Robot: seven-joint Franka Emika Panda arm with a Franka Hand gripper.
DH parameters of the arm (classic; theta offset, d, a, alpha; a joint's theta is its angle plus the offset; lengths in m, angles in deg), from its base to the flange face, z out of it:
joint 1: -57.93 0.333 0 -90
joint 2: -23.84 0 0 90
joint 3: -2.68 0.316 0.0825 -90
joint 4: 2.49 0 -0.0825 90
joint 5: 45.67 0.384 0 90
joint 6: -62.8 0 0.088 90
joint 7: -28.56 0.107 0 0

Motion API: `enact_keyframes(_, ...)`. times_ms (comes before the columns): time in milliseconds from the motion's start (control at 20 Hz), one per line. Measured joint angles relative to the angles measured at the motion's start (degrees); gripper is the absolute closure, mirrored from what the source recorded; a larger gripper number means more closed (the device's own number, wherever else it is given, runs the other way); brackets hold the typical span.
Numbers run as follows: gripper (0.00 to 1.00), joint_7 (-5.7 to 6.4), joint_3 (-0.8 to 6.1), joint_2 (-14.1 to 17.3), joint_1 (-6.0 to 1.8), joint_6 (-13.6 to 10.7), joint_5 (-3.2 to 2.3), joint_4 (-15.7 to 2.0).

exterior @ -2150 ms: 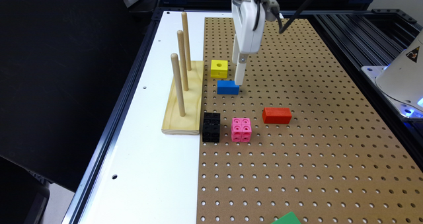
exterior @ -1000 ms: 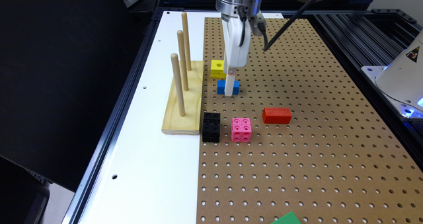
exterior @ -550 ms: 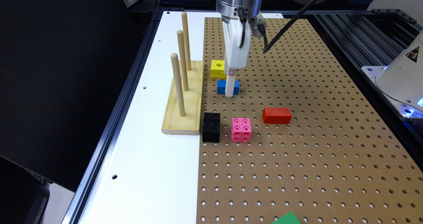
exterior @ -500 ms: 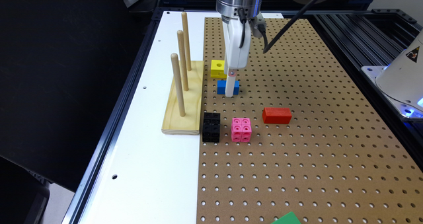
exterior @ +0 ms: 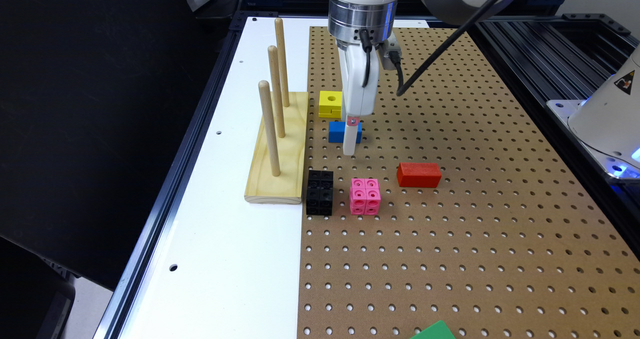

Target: Pick up narrow blue stick.

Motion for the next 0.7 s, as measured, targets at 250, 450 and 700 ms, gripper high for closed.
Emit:
enact_keyframes(250, 0.00, 0.00, 0.00, 0.01, 0.00, 0.00, 0.00, -0.28)
enact_keyframes(450, 0.00, 0.00, 0.00, 0.10, 0.03, 0.00, 0.00, -0.59)
enact_keyframes(700, 0.00, 0.00, 0.00, 0.18, 0.04, 0.00, 0.00, -0.73)
